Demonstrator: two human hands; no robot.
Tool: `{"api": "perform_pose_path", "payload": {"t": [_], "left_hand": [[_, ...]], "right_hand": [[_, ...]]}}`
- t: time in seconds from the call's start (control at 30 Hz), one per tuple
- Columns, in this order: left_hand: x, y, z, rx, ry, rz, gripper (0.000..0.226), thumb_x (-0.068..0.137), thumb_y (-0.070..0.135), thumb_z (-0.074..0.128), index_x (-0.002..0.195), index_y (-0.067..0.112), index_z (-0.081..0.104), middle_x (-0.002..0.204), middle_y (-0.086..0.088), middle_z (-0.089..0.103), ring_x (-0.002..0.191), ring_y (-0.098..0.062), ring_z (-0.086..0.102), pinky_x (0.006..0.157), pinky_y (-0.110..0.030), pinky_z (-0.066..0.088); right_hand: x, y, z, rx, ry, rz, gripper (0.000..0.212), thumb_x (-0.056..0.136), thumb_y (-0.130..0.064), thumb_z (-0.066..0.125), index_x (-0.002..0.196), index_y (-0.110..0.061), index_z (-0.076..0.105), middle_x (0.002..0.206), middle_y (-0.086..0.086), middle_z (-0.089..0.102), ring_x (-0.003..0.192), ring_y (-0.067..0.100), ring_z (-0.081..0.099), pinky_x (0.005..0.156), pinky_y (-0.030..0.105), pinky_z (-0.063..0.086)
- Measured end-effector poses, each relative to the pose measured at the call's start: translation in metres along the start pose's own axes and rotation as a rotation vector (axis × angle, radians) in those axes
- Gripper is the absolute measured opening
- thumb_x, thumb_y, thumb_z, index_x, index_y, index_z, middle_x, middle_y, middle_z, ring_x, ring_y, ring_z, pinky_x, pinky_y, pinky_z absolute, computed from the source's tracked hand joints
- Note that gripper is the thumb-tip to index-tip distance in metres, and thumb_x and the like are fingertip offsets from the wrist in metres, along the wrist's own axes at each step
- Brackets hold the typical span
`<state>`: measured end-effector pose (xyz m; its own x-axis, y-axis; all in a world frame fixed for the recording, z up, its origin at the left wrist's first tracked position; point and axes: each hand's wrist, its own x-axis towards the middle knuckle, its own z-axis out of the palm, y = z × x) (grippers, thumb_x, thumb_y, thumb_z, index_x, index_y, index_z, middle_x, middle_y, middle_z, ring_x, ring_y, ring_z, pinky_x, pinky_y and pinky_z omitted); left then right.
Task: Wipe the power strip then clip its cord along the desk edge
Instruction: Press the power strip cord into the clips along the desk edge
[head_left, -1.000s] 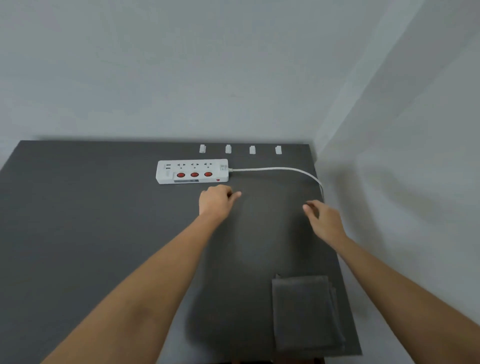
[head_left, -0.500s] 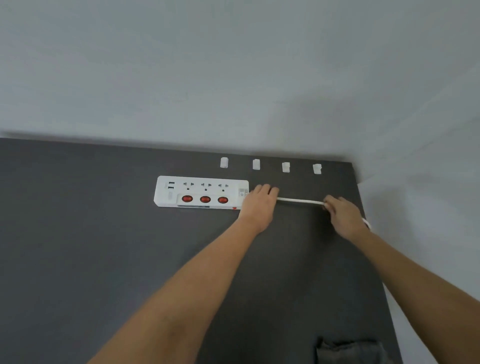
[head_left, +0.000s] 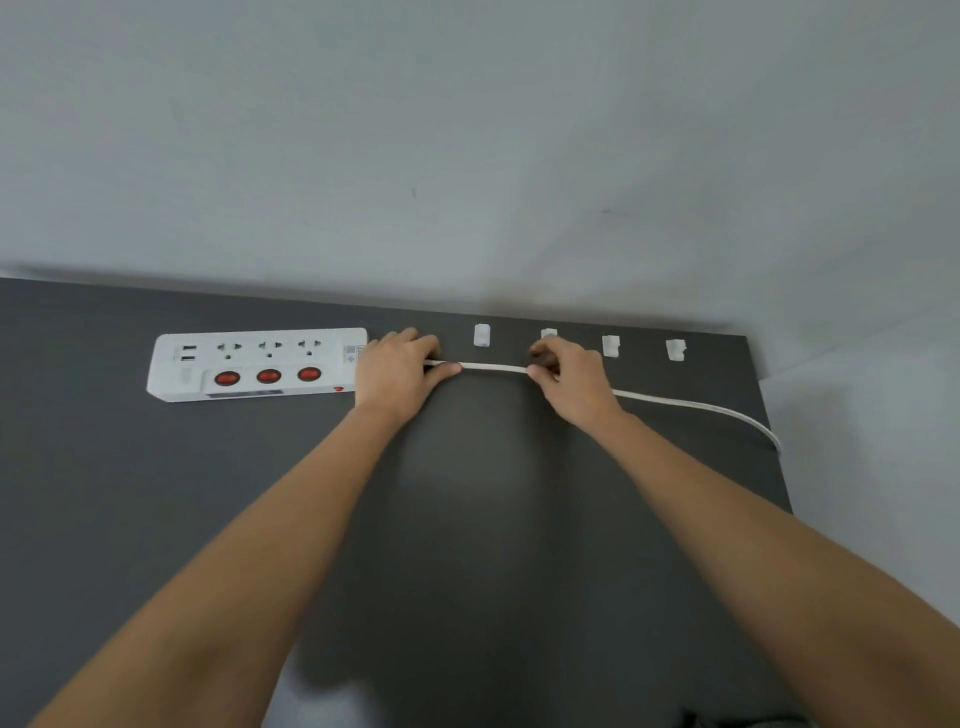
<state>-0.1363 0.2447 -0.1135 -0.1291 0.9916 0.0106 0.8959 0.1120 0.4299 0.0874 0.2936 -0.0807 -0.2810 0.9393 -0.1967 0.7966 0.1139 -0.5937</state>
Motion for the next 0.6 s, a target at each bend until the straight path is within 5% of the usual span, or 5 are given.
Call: {"api": "perform_pose_path", "payload": {"t": [0.13, 0.37, 0.6], "left_hand": [[0.008, -0.004, 0.001, 0.014, 0.040, 0.011, 0.040, 0.083, 0.055, 0.059, 0.078, 0.015, 0.062, 0.080, -0.005, 0.061, 0.080, -0.028, 0.058, 0.069, -0.037, 0.038], [0.017, -0.004, 0.000, -0.014, 0.079, 0.008, 0.040, 0.081, 0.052, 0.063, 0.076, 0.013, 0.062, 0.078, -0.006, 0.059, 0.076, -0.028, 0.056, 0.064, -0.035, 0.036], [0.020, -0.006, 0.002, -0.012, 0.093, 0.043, 0.038, 0.079, 0.050, 0.066, 0.072, 0.013, 0.062, 0.075, -0.006, 0.059, 0.071, -0.028, 0.056, 0.062, -0.034, 0.035]], "right_hand": [[0.027, -0.027, 0.015, -0.032, 0.053, -0.051, 0.026, 0.083, -0.013, 0.065, 0.109, -0.011, 0.064, 0.102, 0.013, 0.072, 0.093, 0.029, 0.066, 0.093, 0.035, 0.049], [0.054, -0.041, 0.024, -0.327, -0.078, -0.203, 0.021, 0.090, -0.020, 0.056, 0.102, -0.007, 0.066, 0.098, 0.015, 0.062, 0.092, 0.031, 0.056, 0.071, 0.035, 0.042], [0.054, -0.032, 0.022, -0.585, -0.101, -0.434, 0.024, 0.093, -0.020, 0.050, 0.101, 0.001, 0.057, 0.102, 0.019, 0.056, 0.096, 0.035, 0.054, 0.074, 0.049, 0.051]]}}
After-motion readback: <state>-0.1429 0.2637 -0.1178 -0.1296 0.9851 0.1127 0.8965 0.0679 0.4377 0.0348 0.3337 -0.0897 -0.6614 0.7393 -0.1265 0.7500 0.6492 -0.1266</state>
